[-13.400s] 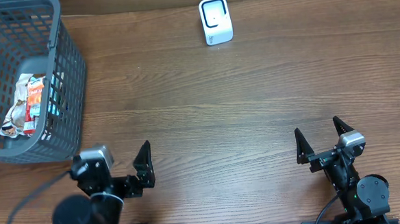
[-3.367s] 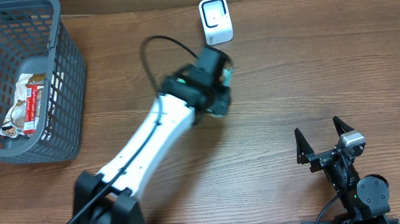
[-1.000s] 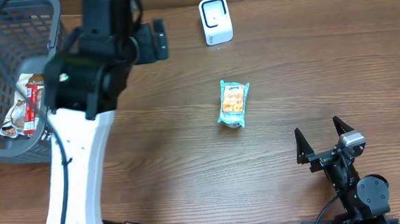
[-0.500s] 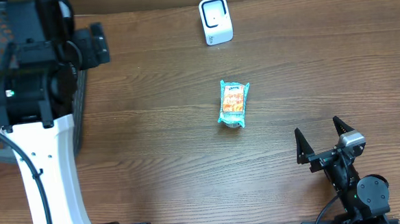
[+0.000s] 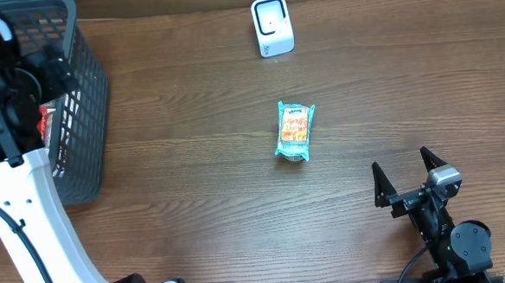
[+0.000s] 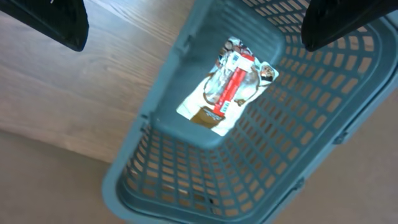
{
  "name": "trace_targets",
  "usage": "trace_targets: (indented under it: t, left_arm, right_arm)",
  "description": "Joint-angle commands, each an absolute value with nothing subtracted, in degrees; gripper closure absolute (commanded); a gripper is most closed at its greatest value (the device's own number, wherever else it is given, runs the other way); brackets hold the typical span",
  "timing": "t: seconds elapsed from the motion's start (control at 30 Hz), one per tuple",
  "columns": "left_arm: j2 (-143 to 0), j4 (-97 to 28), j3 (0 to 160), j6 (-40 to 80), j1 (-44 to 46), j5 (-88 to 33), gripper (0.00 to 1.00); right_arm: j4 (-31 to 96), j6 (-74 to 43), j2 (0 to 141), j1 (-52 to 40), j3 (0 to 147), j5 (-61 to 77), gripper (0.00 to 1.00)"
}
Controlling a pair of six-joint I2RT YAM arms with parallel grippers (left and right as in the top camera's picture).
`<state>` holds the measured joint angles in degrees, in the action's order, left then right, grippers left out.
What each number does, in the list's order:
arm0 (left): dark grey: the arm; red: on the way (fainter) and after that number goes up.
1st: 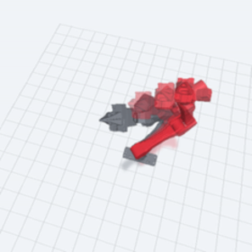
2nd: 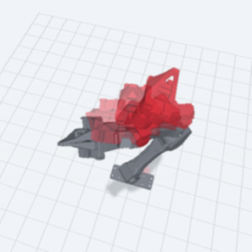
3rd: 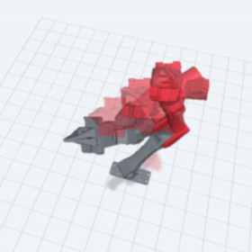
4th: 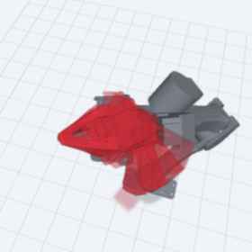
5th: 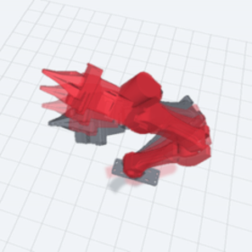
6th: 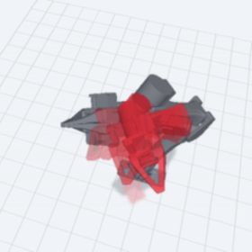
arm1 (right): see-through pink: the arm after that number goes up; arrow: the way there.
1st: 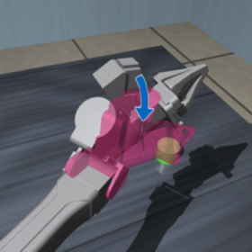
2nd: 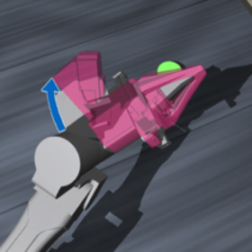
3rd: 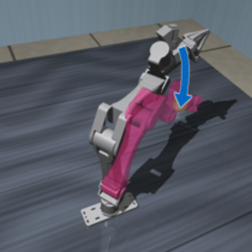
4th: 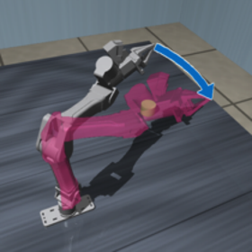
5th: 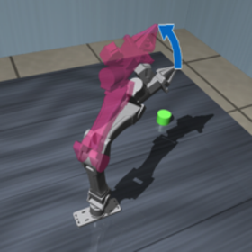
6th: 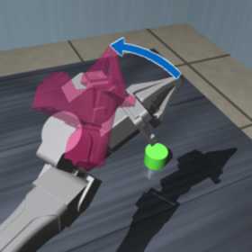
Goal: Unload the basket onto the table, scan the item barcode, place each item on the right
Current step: 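Move the left gripper back over the grey basket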
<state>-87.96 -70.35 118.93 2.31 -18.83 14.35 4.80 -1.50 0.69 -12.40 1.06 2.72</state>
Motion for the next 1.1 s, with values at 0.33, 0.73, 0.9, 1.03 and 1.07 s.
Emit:
trace_targets:
  t: [0.33,0.73,0.9,1.03,1.07]
  left_arm:
    - [-89.34,-63.29,120.14,-0.97,-23.27,11.97,0.00]
    - [-94.21,-61.78,120.14,-1.34,-23.29,11.97,0.00]
    - [-96.36,-61.43,120.16,-1.37,-23.29,11.99,0.00]
    - [-97.67,-60.82,120.16,-2.79,-23.33,11.99,0.00]
    - [-98.04,-60.51,120.16,-3.40,-23.35,12.01,0.00]
  right_arm:
    - [4.64,-1.74,0.16,-12.19,0.47,2.68,0.00]
    - [4.64,-1.74,0.16,-12.19,0.47,2.68,0.00]
    - [4.64,-1.74,0.16,-12.19,0.47,2.66,0.00]
    - [4.62,-1.74,0.16,-12.19,0.47,2.66,0.00]
    - [4.64,-1.74,0.16,-12.19,0.47,2.66,0.00]
